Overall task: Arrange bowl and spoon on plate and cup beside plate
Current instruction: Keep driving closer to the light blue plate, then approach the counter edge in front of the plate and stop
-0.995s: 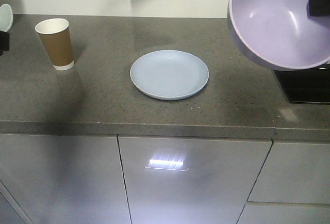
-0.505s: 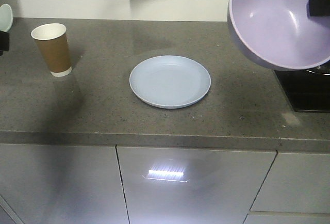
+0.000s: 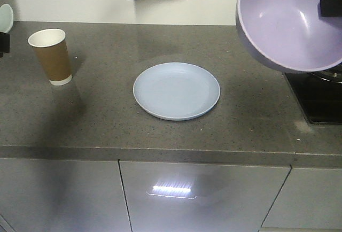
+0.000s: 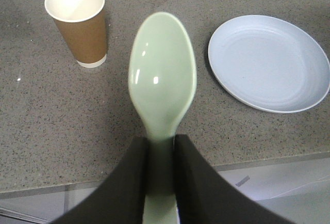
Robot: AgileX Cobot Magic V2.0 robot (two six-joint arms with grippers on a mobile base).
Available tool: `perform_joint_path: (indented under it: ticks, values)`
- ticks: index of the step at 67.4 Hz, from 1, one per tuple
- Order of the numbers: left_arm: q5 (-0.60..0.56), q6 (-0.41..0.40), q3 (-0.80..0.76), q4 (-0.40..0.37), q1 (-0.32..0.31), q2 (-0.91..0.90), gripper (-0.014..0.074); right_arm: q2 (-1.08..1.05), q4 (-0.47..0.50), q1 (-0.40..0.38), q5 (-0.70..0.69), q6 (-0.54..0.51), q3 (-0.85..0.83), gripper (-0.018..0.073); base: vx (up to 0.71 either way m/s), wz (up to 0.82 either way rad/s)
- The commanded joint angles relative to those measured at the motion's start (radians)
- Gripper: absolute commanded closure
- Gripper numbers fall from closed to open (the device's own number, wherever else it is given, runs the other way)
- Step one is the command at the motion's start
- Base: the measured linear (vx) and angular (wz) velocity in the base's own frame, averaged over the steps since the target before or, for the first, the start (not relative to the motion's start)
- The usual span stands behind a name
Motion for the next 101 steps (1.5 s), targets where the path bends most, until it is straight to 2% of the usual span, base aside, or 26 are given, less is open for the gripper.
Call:
perform_joint_path:
  ticks: [1,101]
  values:
    - [-0.056,-0.009,-0.027,-0.004,-0.004,-0.019,0.0603,-0.020,0.019,-0.005,-0.063,0.001,-0.027,0.0564,0.05,0.00]
    - [-0.056,-0.009,-0.027,-0.004,-0.004,-0.019,0.0603,-0.020,0.019,-0.005,-0.063,0.001,-0.027,0.0564,0.04,0.00]
